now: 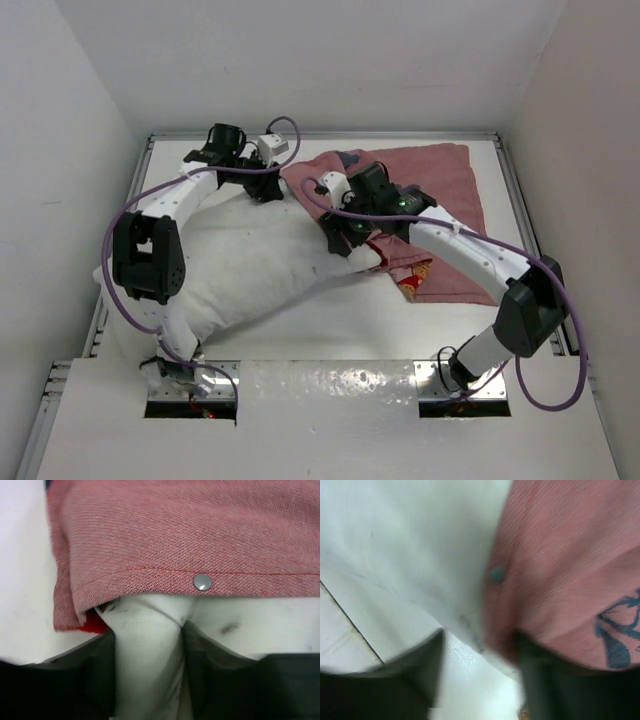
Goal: Put the pillow into the pillowcase
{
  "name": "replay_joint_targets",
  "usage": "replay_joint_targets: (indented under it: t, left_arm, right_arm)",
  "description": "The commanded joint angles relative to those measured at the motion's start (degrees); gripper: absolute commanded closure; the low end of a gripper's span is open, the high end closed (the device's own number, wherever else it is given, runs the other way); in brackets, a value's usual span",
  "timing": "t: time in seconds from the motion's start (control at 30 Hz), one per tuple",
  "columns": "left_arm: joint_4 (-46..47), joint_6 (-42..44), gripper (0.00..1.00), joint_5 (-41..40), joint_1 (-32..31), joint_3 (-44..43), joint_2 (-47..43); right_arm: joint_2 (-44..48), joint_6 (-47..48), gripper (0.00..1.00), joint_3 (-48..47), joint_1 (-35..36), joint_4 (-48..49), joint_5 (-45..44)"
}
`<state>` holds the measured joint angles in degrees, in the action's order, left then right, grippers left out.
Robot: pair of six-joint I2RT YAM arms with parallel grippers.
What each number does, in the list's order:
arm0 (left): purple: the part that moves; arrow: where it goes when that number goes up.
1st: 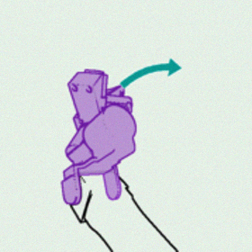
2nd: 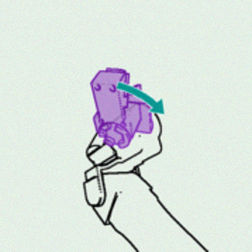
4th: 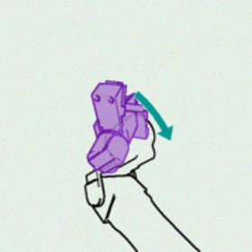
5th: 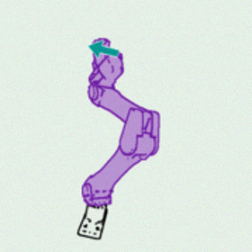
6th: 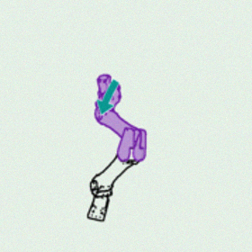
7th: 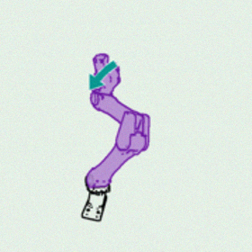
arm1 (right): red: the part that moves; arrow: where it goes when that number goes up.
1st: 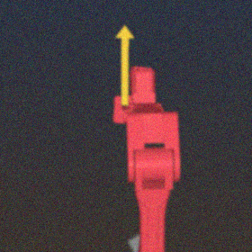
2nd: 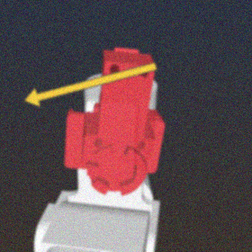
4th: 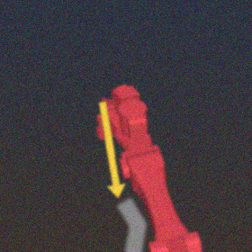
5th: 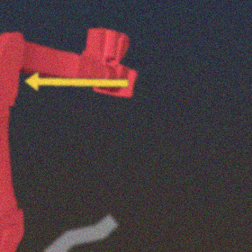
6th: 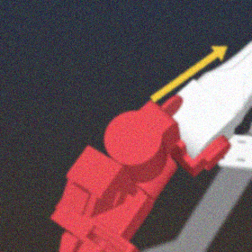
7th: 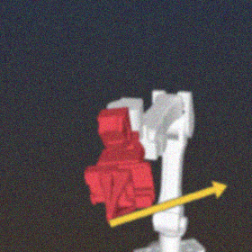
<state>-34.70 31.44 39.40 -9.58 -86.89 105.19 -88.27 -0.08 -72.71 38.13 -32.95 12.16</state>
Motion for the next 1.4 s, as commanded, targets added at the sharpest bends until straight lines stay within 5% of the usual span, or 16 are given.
replay_joint_targets:
  t: [0.0, 0.03, 0.13, 0.17, 0.27, 0.33, 0.4, 0.47, 0.5, 0.57, 0.63, 0.73, 1.07, 1.13, 1.27, 1.37]
  left_arm:
    - [9.0, -6.4, 0.49, -6.5, 1.3, -2.0, 1.2]
    - [8.3, -6.1, 0.34, -6.1, 1.3, -3.6, 1.2]
    - [3.9, -2.4, 0.17, -3.2, 1.3, -7.0, -0.1]
    - [1.9, -0.2, 0.01, -2.8, 1.3, -7.8, -0.9]
    - [-1.1, 4.3, 0.00, -1.6, 1.2, -10.1, -4.3]
    - [-5.4, 9.1, 0.34, 0.4, 1.1, -11.6, -6.1]
    - [-14.8, 15.2, 1.00, 0.6, -0.2, -16.1, -6.3]
    - [-21.6, 20.9, 1.00, -1.9, -4.1, -18.5, -6.6]
    - [-26.9, 25.2, 1.00, -6.8, -6.0, -18.2, -6.9]
    - [-31.1, 28.2, 0.99, -11.3, -12.3, -15.3, -8.4]
    - [-33.6, 29.1, 0.71, -14.7, -15.9, -10.4, -10.7]
    - [-30.1, 25.8, 0.32, -15.8, -21.6, -2.3, -14.1]
    - [-7.1, 17.6, 0.08, -28.5, -29.5, 23.0, -17.7]
    - [-4.9, 16.1, 0.17, -30.8, -29.3, 23.8, -15.2]
    - [-2.8, 13.2, 0.77, -29.8, -27.8, 21.7, -14.1]
    - [-3.2, 12.7, 1.00, -28.1, -26.0, 20.6, -14.1]
  right_arm:
    - [-2.0, -2.9, 0.20, -2.8, 0.5, 0.0, -1.4]
    - [-2.0, -5.3, 0.02, -3.5, 0.4, 0.6, -6.1]
    - [1.0, -11.1, 0.01, -2.0, -0.3, 4.5, -15.7]
    - [2.5, -13.2, 0.01, -0.9, -2.0, 6.1, -17.8]
    - [8.4, -20.6, 0.01, 2.8, -6.6, 9.0, -18.5]
    - [11.2, -23.5, 0.64, 4.4, -10.1, 8.6, -19.9]
    - [14.8, -26.3, 1.00, 7.0, -10.7, 8.0, -25.2]
    - [17.3, -27.9, 0.96, 9.8, -10.7, 7.3, -27.3]
    - [17.9, -28.7, 0.63, 10.6, -10.8, 6.9, -29.4]
    - [18.7, -31.8, 0.46, 12.6, -10.9, 4.4, -31.6]
    - [18.7, -34.3, 0.33, 14.9, -11.1, 2.5, -31.9]
    - [17.6, -38.4, 0.30, 17.9, -11.4, 4.1, -25.6]
    - [9.9, -44.4, 0.34, 26.0, -11.5, 21.9, -16.9]
    - [6.3, -44.6, 0.34, 26.9, -11.5, 27.2, -14.3]
    - [-0.3, -45.3, 0.48, 26.4, -11.5, 31.3, -12.4]
    - [-2.6, -42.6, 0.86, 25.2, -11.6, 28.7, -13.0]
